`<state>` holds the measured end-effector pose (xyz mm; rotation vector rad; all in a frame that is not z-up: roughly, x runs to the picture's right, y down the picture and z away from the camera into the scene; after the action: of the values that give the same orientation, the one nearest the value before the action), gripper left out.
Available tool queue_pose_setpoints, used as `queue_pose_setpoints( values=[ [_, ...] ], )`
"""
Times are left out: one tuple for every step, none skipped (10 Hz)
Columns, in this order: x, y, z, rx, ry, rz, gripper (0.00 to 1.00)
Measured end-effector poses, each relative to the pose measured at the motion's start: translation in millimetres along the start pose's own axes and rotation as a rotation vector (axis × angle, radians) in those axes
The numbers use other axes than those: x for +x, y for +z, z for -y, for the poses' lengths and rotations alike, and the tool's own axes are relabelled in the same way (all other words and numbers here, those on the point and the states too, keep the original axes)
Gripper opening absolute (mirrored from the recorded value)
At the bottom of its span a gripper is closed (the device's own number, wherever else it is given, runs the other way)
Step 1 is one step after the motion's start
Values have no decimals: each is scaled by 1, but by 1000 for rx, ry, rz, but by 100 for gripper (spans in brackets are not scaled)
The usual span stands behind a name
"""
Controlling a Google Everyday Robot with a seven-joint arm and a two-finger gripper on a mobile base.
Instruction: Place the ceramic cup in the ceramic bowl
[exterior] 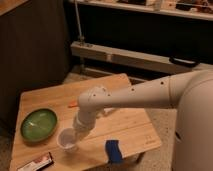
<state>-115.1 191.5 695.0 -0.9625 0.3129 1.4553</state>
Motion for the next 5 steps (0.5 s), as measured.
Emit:
queue_pose_setpoints(
  values=[
    [-16,-16,10,2,10,16,0],
    [-38,-38,20,6,17,37,0],
    [-57,-59,23,8,17,54,0],
    [-74,-78,24,7,15,71,0],
    [-93,-105,18,4,4,91,0]
  ],
)
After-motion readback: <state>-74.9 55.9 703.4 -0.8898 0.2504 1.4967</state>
